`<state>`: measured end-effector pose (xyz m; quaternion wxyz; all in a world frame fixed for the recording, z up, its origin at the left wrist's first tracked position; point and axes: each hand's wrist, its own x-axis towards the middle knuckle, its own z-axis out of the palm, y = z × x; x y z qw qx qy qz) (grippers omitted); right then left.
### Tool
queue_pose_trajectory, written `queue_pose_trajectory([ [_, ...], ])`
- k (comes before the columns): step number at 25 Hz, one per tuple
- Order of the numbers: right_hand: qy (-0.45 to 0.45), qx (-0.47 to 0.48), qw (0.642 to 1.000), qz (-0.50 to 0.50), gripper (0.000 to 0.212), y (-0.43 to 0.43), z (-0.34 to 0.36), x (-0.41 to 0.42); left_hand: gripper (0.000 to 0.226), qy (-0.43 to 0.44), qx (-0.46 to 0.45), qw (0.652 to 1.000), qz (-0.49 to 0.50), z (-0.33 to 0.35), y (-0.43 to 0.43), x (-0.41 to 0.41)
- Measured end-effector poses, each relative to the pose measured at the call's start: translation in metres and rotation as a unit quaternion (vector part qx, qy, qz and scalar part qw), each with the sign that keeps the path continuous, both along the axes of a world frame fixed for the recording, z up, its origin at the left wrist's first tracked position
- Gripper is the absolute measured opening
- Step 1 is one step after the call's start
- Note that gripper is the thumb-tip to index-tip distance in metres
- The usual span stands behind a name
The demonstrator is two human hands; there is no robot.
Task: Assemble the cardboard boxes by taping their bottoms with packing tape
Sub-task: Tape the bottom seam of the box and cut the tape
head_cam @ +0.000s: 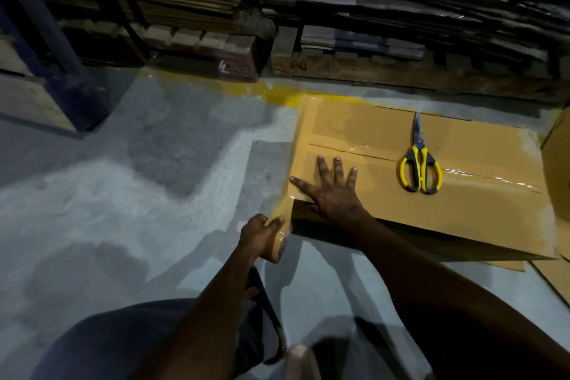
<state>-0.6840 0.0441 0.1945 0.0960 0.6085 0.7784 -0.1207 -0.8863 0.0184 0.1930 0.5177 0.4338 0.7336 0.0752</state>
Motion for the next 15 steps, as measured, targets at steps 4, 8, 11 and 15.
queue_pose_trajectory([
  [4,0.008,-0.007,1.0,-0.003,0.07,0.002,0.002,0.002,0.051,-0.043,-0.01,0.999,0.007,0.0,0.006,-0.001],
  [8,0.01,0.003,1.0,-0.004,0.068,0.0,-0.001,0.001,0.044,-0.142,-0.094,0.985,0.022,0.005,0.014,-0.01],
  [11,0.009,0.005,1.0,-0.007,0.073,0.0,-0.003,0.001,0.031,-0.176,-0.09,0.98,0.021,0.003,0.018,-0.017],
  [15,0.001,0.0,1.0,-0.001,0.072,0.001,-0.001,0.001,0.03,-0.215,-0.036,0.974,0.056,0.004,0.018,-0.015],
])
